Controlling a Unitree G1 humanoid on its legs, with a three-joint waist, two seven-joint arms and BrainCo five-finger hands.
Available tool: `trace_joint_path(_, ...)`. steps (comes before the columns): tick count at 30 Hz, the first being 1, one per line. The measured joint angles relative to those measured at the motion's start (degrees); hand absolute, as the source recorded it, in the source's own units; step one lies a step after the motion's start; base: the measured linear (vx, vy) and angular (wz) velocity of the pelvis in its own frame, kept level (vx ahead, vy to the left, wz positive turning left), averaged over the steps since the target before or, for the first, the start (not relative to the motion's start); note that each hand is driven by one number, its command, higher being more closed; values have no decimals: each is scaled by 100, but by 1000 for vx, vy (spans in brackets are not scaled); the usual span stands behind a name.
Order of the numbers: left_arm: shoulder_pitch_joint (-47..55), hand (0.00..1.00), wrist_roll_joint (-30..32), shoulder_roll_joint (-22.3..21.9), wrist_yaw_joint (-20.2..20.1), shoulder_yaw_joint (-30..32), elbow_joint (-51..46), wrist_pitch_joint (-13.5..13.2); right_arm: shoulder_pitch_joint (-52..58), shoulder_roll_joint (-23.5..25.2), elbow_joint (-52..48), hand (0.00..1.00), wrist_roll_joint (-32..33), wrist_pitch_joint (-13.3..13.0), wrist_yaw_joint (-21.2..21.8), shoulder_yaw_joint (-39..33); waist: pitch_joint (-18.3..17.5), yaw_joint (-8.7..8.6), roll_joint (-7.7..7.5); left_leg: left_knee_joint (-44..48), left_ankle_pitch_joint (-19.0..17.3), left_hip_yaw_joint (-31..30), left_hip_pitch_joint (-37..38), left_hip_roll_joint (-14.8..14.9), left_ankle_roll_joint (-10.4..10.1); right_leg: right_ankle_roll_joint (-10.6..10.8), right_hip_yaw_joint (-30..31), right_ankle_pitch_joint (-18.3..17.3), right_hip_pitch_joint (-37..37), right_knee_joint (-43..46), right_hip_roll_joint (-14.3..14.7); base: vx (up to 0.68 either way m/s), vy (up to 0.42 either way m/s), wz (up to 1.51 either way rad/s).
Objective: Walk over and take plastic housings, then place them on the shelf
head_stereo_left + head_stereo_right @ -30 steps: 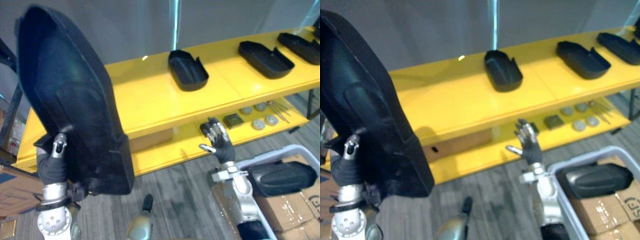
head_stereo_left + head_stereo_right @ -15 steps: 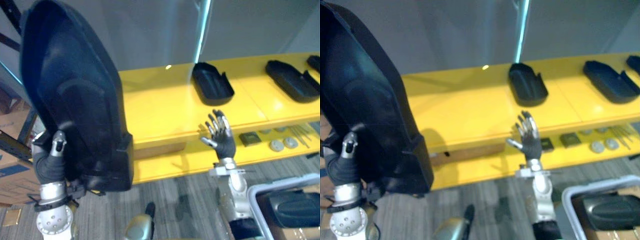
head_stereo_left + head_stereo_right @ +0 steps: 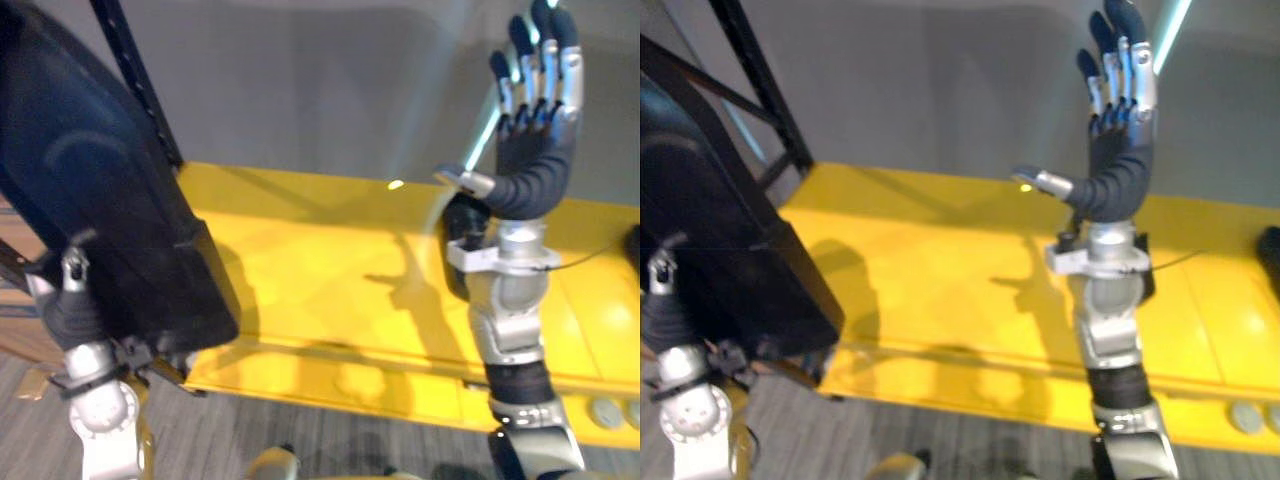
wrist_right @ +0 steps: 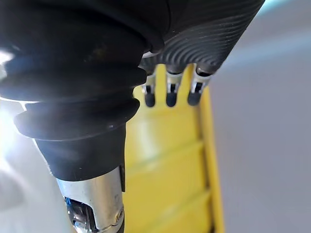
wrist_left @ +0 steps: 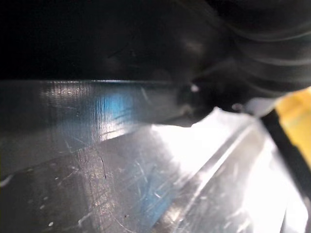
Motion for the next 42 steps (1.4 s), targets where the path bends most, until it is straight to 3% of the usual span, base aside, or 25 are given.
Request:
trace_joint_path(1, -59, 100, -25, -57, -174, -96, -140, 0, 302, -86, -101, 0, -31, 112, -119, -436, -44, -55, 67, -271, 189, 497, 138, 104, -61, -24, -249, -14, 158, -32, -16, 150, -77, 87)
trace_joint_path(3, -113, 100, -130, -65, -416, -239, -477, -7, 881, -76, -368, 0, -109, 223, -335, -1013, -42, -154, 62, -663, 464, 917, 323, 72, -2, -24, -446, -15, 303, -41, -70, 171, -33, 66)
trace_joint_path(6, -284, 100, -285, -53, -663, -370, -643, 56, 1505, 82, -757, 0, -270, 250, -610, -1431, -59, -247, 14, -958, 582, 988, 449, -30, 23, -23, -439, -16, 303, -72, -135, 129, 19, 12)
trace_joint_path(10, -388, 100, -284, 252, -857, -399, -564, 592, 2146, 765, -891, 0, -109, 233, -810, -1848, -133, -603, -308, -1219, 611, 1191, 644, -92, 33, -22, -378, -15, 302, -157, -196, 61, 16, -18)
trace_joint_path(13, -539, 100, -347, 456, -1034, -368, -236, 1112, 2596, 1229, -892, 0, 73, 214, -865, -2023, -164, -778, -367, -1364, 611, 1460, 870, -121, 34, -18, -175, -13, 295, -157, -217, 38, 19, -35)
trace_joint_path(16, -818, 100, -732, 622, -1217, -393, 183, 1645, 2887, 1399, -891, 0, 167, 215, -897, -2019, -157, -957, -331, -1453, 618, 1613, 967, -122, 30, -18, -71, -13, 265, -168, -219, -9, 8, -30)
trace_joint_path(18, -1191, 100, -1073, 822, -1328, -431, 955, 2181, 2978, 1415, -891, 0, 176, 214, -924, -2023, -132, -1085, -237, -1479, 621, 1796, 1034, -119, 25, -18, 82, -13, 240, -199, -210, -67, 1, -39)
trace_joint_path(24, -2204, 100, -1359, 1534, -1469, -811, 3017, 2859, 3073, 1396, -870, 0, 305, 202, -812, -2012, -132, -1386, -74, -1556, 684, 2087, 1058, -124, 9, -6, 258, -6, 83, -259, -159, -62, -15, -26)
trace_joint_path(26, -2483, 100, -1466, 1659, -1543, -915, 3328, 3039, 3075, 1368, -825, 0, 413, 182, -784, -2002, -130, -1428, -72, -1557, 688, 2131, 1074, -119, 4, 0, 326, 1, 68, -258, -143, -30, -1, -16)
trace_joint_path(29, -3002, 100, -1823, 1771, -1654, -1221, 3843, 3533, 3072, 1207, -776, 0, 456, 183, -592, -1779, -122, -1494, -33, -1560, 690, 2266, 1109, -106, 2, 4, 465, 21, 2, -251, -124, -8, 1, -18)
trace_joint_path(34, -3412, 100, -1682, 1768, -1548, -1751, 4428, 4124, 3050, 1063, -772, 0, 688, 221, -392, -1537, -85, -1624, 29, -1559, 700, 2282, 1122, -97, -6, 5, 513, 28, -29, -251, -108, 2, 3, -4)
trace_joint_path(42, -4258, 100, -471, 1755, -1439, -2008, 5212, 5022, 2864, 954, -768, 0, 909, 316, -192, -1142, 47, -1703, 173, -1557, 777, 2260, 1047, -98, 33, -10, 510, 70, -97, -250, -106, -8, -1, 1)
